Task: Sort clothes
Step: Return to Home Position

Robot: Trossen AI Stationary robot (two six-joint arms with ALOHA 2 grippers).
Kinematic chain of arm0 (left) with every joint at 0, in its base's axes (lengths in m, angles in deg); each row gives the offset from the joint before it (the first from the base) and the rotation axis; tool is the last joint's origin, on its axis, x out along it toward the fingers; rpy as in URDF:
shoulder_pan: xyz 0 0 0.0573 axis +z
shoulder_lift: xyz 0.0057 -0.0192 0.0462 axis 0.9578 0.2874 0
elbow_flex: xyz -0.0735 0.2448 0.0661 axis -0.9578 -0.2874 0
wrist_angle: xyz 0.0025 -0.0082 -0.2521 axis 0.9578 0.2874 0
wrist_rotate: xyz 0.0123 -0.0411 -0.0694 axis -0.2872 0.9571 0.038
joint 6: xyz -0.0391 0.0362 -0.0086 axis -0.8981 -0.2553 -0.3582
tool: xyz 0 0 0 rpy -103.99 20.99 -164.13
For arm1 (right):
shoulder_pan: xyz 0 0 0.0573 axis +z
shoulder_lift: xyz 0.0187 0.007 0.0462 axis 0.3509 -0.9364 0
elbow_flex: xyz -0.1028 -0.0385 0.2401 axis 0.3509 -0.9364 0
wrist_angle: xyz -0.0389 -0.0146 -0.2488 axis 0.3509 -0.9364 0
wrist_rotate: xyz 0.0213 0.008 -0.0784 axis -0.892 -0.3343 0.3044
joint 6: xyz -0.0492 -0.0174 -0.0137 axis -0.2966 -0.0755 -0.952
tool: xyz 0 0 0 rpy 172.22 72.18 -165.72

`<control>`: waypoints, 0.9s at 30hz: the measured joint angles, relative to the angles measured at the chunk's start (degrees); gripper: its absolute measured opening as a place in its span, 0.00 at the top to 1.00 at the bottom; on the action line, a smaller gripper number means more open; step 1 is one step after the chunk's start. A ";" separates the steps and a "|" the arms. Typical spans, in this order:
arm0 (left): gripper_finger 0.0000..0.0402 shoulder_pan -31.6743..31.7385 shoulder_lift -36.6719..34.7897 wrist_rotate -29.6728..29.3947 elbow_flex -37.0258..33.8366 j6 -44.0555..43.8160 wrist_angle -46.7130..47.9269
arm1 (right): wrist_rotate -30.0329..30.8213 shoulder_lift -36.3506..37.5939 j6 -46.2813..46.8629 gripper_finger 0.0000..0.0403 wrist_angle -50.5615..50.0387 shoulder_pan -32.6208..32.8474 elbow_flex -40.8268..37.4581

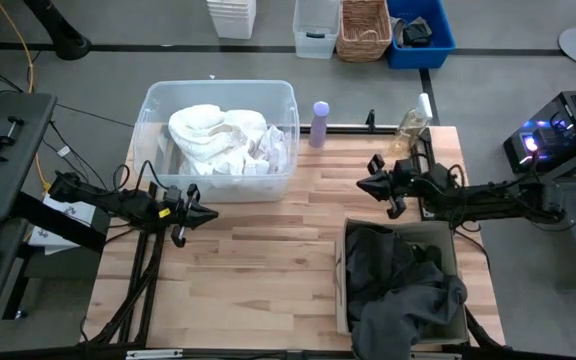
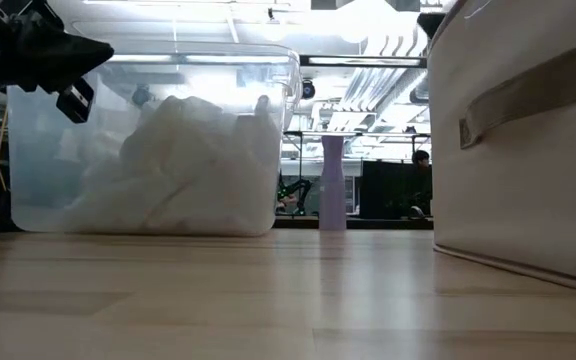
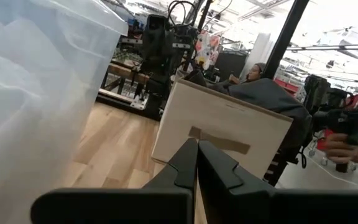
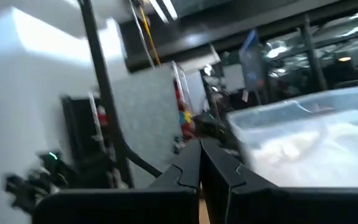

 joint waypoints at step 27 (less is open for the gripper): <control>1.00 0.02 0.00 0.09 0.00 0.02 0.04 | 4.48 25.61 -3.99 1.00 -73.09 2.62 0.04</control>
